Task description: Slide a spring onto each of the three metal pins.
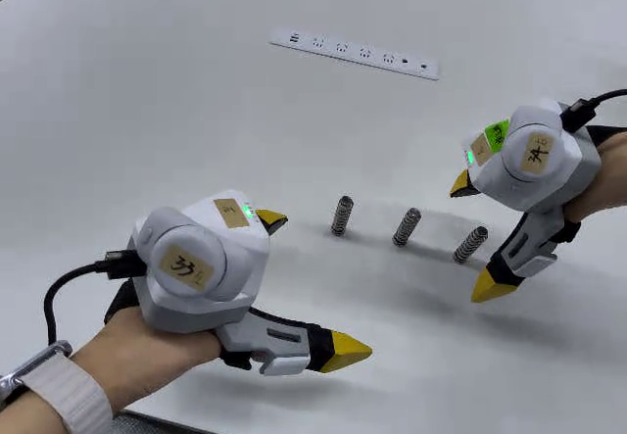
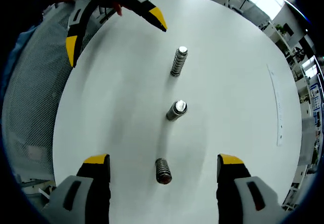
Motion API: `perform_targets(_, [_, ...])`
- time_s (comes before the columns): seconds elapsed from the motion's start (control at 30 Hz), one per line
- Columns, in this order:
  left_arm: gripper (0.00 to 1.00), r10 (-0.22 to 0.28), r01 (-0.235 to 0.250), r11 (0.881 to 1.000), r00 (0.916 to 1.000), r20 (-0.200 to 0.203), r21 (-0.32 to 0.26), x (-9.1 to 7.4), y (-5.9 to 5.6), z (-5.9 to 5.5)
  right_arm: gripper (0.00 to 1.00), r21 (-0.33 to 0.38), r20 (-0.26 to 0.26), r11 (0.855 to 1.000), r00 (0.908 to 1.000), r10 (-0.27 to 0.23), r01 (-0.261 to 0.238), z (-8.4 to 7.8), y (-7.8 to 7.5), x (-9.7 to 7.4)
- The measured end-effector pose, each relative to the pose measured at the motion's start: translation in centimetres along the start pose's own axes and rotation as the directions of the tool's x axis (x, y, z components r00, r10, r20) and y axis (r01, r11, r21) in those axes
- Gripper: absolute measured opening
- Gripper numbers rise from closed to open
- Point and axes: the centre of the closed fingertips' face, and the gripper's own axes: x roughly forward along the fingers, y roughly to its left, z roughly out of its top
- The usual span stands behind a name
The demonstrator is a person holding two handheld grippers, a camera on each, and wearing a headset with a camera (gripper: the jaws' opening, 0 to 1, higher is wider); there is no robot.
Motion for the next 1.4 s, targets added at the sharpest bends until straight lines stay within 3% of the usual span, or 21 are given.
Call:
perform_targets(0.13, [1.0, -0.001, 0.001, 1.0, 1.0, 0.001, -0.002, 0.0, 0.0, 0.0, 0.99, 0.017, 0.022, 0.999, 0.9994, -0.027, 0.027, -0.5, 0.1, 0.0])
perform_targets(0.27, [1.0, -0.005, 0.005, 1.0, 1.0, -0.001, 0.001, 0.1, -0.3, 0.0, 0.99, 0.102, 0.086, 0.994, 0.9955, -0.039, 0.03, -0.2, 1.0, -0.5])
perform_targets(0.37, [1.0, -0.003, 0.003, 1.0, 1.0, -0.001, 0.0, 0.1, -0.2, 0.0, 0.99, 0.152, 0.128, 0.987, 0.9892, -0.07, 0.05, -0.2, 1.3, -1.1])
perform_targets(0.47, [1.0, 0.001, -0.001, 1.0, 1.0, 0.001, -0.005, 0.1, -0.1, 0.0, 0.99, 0.21, 0.182, 0.975, 0.9765, -0.116, 0.077, -0.1, 1.2, -1.5])
perform_targets(0.6, [1.0, 0.006, -0.006, 1.0, 1.0, -0.001, -0.007, 0.0, 0.0, 0.0, 0.99, 0.281, 0.217, 0.953, 0.9603, -0.176, 0.111, -0.7, 1.2, -2.0])
perform_targets(0.67, [1.0, 0.008, -0.008, 1.0, 1.0, -0.001, -0.01, 0.0, 0.2, -0.1, 0.99, 0.317, 0.208, 0.94, 0.9578, -0.198, 0.126, -1.4, 1.4, -2.1])
perform_targets(0.93, [1.0, 0.018, -0.018, 1.0, 0.9998, -0.003, -0.012, -0.1, 0.5, -0.3, 0.99, 0.42, 0.255, 0.892, 0.9211, -0.294, 0.168, -2.1, 3.2, -3.2])
perform_targets(1.13, [1.0, 0.034, -0.034, 0.999, 0.9994, -0.004, -0.02, -0.4, 0.9, -0.2, 0.99, 0.452, 0.27, 0.876, 0.911, -0.312, 0.166, -1.7, 5.8, -3.9])
perform_targets(1.27, [1.0, 0.036, -0.036, 0.999, 0.9993, -0.007, -0.022, -0.4, 1.0, -0.4, 0.99, 0.498, 0.284, 0.849, 0.891, -0.354, 0.179, -1.3, 7.2, -4.3])
perform_targets(1.37, [1.0, 0.035, -0.035, 0.999, 0.9993, -0.01, -0.02, -0.4, 0.8, -0.3, 0.99, 0.55, 0.278, 0.812, 0.8754, -0.396, 0.193, -1.6, 7.9, -4.3])
perform_targets(1.4, [1.0, 0.037, -0.037, 0.999, 0.9993, -0.012, -0.017, -0.4, 0.9, -0.4, 0.99, 0.552, 0.275, 0.807, 0.8678, -0.414, 0.21, -1.8, 8.0, -4.3])
